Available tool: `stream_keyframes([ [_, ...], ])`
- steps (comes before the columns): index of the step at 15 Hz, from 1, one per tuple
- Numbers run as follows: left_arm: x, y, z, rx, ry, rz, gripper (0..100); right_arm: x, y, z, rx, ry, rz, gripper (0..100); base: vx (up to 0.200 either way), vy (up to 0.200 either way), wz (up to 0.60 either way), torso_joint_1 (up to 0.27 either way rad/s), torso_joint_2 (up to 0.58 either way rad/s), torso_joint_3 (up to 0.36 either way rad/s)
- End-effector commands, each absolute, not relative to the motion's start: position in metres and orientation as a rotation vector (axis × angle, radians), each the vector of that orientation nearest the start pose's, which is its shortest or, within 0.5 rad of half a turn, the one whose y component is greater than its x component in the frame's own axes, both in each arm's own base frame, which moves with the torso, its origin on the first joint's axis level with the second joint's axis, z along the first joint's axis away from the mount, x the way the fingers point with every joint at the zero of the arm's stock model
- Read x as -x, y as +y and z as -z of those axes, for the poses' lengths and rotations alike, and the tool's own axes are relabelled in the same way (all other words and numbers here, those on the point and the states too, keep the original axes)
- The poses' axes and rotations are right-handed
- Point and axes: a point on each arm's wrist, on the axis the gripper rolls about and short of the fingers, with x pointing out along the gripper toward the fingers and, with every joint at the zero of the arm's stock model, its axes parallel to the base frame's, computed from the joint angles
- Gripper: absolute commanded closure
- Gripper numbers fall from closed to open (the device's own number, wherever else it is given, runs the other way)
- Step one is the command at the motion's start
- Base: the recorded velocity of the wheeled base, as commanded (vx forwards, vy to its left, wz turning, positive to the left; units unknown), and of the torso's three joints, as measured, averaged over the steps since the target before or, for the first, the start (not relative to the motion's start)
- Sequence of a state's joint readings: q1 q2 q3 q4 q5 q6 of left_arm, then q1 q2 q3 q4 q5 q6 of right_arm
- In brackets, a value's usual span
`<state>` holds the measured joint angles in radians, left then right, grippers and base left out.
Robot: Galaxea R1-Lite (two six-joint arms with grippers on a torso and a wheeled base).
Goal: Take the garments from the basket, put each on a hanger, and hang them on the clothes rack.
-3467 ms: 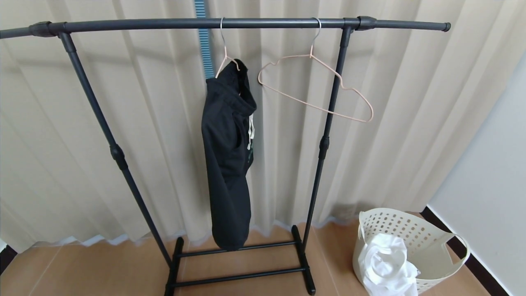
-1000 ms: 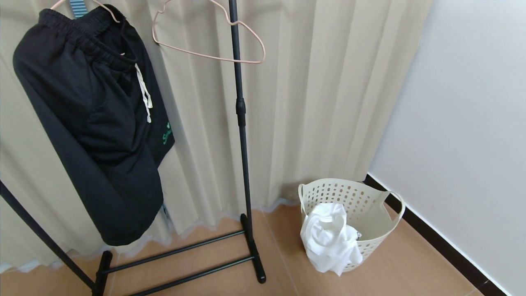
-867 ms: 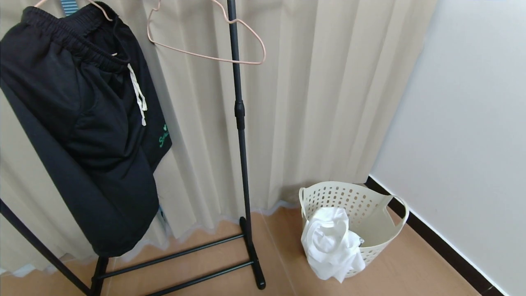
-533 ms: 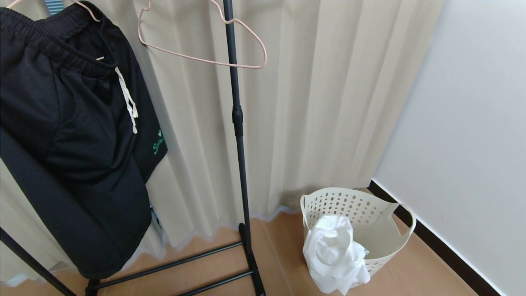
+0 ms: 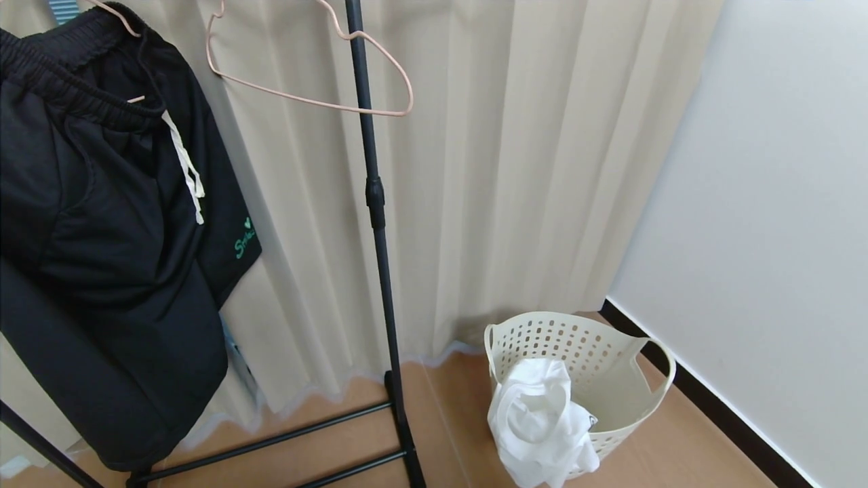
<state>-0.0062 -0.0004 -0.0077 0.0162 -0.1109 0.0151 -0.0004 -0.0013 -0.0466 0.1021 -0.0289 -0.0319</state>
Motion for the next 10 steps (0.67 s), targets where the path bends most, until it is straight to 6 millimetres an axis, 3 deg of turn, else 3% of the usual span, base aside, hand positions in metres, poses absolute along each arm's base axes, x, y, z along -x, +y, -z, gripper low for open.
stream_keyframes([
  [1, 0.0234, -0.0024, -0.0759, -0.015, 0.010, 0.115, 0, 0.0266, -0.0007, -0.0775, 0.033, 0.059, 0.030, 0, 0.000, 0.000, 0.00, 0.000, 0.00, 0.000],
  [10, 0.0235, -0.0024, -0.0759, -0.015, 0.008, 0.117, 0, 0.0268, -0.0003, -0.0776, 0.020, 0.060, 0.015, 0, 0.000, 0.000, 0.00, 0.001, 0.00, -0.050],
])
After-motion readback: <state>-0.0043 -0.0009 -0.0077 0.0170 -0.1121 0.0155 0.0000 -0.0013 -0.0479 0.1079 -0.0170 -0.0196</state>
